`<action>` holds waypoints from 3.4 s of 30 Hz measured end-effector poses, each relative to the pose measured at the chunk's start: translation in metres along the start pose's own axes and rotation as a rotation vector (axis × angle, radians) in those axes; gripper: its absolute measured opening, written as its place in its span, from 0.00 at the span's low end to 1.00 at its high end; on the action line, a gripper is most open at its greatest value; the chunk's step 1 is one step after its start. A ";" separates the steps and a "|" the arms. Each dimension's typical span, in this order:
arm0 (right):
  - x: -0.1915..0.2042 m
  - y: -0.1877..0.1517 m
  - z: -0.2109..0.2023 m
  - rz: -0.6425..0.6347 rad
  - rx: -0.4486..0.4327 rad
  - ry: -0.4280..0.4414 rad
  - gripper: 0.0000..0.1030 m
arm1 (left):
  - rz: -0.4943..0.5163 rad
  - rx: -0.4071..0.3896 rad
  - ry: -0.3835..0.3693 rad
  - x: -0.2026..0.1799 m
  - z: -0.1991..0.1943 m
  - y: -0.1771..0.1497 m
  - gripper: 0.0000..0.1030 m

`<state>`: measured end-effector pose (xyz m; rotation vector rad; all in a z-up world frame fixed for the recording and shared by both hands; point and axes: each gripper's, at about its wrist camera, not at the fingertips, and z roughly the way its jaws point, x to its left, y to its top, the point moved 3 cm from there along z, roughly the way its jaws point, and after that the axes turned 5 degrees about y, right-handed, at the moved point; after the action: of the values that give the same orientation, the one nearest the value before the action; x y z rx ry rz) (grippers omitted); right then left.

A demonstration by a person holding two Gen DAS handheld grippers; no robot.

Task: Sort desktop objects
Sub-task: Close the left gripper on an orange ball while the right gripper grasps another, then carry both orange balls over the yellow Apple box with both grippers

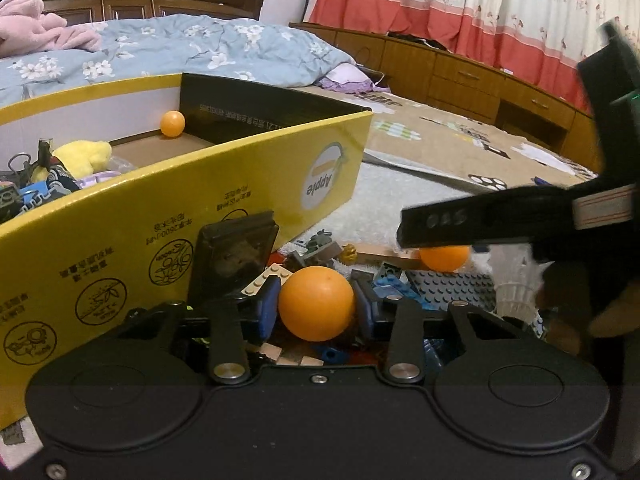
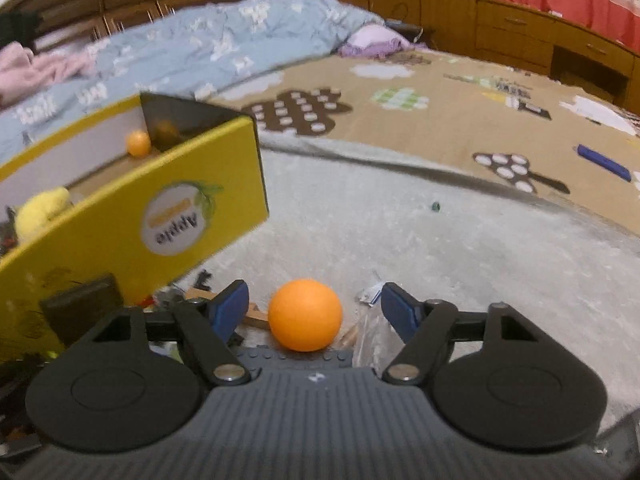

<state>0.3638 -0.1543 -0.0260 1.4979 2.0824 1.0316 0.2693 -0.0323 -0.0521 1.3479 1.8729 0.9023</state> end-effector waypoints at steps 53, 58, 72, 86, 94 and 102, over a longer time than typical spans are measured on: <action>0.048 -0.111 -0.211 0.227 -0.054 0.063 0.42 | 0.045 -0.009 -0.193 0.077 -0.203 -0.016 0.36; 0.064 -0.127 -0.222 0.256 -0.075 0.073 0.42 | 0.046 -0.006 -0.178 0.099 -0.217 -0.022 0.36; 0.124 -0.146 -0.218 0.353 -0.087 0.188 0.42 | 0.035 -0.096 -0.148 0.154 -0.243 -0.005 0.36; 0.187 -0.123 -0.208 0.235 -0.125 0.226 0.43 | 0.042 -0.145 0.096 0.248 -0.206 0.054 0.36; 0.224 -0.106 -0.201 0.121 -0.156 0.257 0.44 | 0.040 -0.115 0.241 0.319 -0.169 0.074 0.36; 0.251 -0.093 -0.192 0.046 -0.158 0.291 0.44 | 0.036 -0.084 0.318 0.354 -0.132 0.080 0.36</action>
<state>0.0840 -0.0037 0.0599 1.3921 2.1017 1.4715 0.1106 0.3056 0.0472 1.2472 2.0232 1.2606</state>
